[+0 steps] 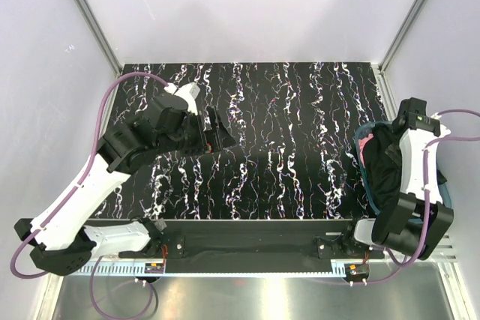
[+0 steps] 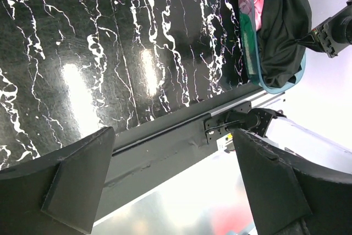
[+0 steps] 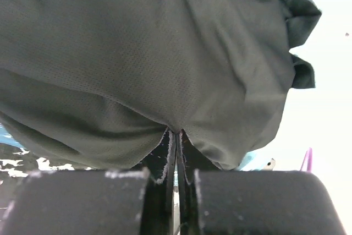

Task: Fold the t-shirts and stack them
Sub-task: Grab the tshirt from the pile, then move the tshirt to the center of the board

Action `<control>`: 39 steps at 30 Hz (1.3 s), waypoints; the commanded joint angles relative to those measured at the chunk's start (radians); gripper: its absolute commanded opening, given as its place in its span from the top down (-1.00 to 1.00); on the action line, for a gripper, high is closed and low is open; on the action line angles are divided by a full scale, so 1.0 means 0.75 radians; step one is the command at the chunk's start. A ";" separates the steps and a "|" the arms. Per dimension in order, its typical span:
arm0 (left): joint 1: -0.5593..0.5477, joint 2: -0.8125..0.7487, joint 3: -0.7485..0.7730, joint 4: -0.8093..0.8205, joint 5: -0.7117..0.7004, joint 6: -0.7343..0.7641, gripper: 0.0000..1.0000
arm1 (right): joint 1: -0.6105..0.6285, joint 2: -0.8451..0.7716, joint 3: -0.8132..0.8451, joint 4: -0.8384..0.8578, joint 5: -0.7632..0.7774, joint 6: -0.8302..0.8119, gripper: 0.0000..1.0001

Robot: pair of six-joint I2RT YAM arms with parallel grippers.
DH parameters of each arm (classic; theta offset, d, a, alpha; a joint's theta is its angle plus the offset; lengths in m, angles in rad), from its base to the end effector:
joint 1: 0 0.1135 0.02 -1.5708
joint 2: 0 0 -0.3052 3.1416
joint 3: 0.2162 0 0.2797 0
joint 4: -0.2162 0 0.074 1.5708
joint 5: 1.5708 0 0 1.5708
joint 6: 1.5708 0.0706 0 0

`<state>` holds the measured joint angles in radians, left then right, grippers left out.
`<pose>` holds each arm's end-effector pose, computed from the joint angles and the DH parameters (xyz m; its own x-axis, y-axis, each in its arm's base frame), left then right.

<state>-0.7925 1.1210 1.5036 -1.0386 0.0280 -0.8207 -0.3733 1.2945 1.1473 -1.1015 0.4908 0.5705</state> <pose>0.1621 -0.1672 0.4578 -0.8241 -0.2058 -0.5277 0.1826 0.7854 -0.5914 0.2289 -0.1254 0.2972 -0.4946 0.7053 -0.5079 0.8646 0.4585 -0.2053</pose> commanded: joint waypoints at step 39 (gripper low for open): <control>0.676 -0.008 -0.434 0.019 -0.182 -0.008 -0.79 | 1.181 0.458 0.257 0.448 -1.156 -0.020 0.33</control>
<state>-0.2947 1.0691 1.1893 -1.0340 -0.0433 -0.8688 0.5060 1.6783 1.2682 -0.8227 -0.3840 0.6811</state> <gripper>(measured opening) 0.896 0.293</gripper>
